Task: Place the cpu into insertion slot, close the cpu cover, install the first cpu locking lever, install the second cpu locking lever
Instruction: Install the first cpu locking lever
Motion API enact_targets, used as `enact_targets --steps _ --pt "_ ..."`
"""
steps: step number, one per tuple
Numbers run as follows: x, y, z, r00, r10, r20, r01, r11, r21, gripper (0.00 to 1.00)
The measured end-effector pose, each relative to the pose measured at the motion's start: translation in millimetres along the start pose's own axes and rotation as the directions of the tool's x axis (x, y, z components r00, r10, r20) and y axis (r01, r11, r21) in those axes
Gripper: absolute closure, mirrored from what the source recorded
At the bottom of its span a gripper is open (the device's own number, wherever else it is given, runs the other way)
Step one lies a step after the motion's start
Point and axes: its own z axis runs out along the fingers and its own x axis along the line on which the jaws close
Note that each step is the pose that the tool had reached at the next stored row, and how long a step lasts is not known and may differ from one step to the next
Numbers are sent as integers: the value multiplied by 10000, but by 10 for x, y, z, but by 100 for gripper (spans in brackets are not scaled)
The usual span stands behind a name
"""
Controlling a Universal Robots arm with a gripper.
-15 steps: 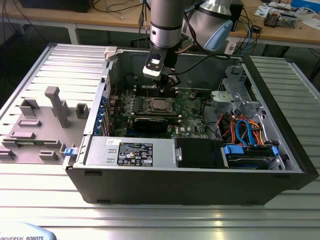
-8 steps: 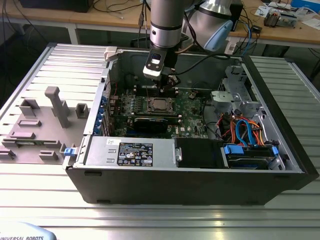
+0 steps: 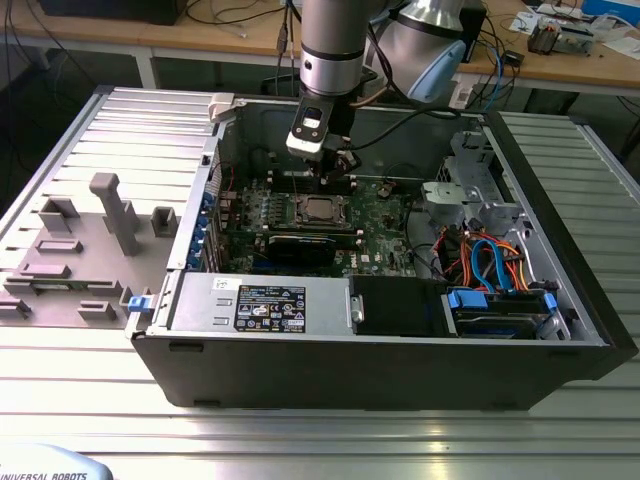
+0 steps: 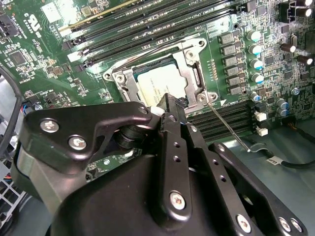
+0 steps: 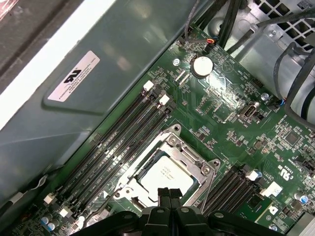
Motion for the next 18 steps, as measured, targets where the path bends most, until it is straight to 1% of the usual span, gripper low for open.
enact_targets --steps 2,4,5,6,7,18 --pt "0 0 0 9999 -138 0 138 9999 -2 89" --pt "0 0 0 9990 -449 1 449 9990 -7 89" --pt "0 0 0 9976 -697 2 697 9976 -11 89" --pt "0 0 0 9940 -1098 3 1098 9940 -17 89" --pt "0 0 0 9920 -1262 4 1262 9920 -20 89" --pt "0 0 0 9913 -1317 5 1317 9913 -21 89"
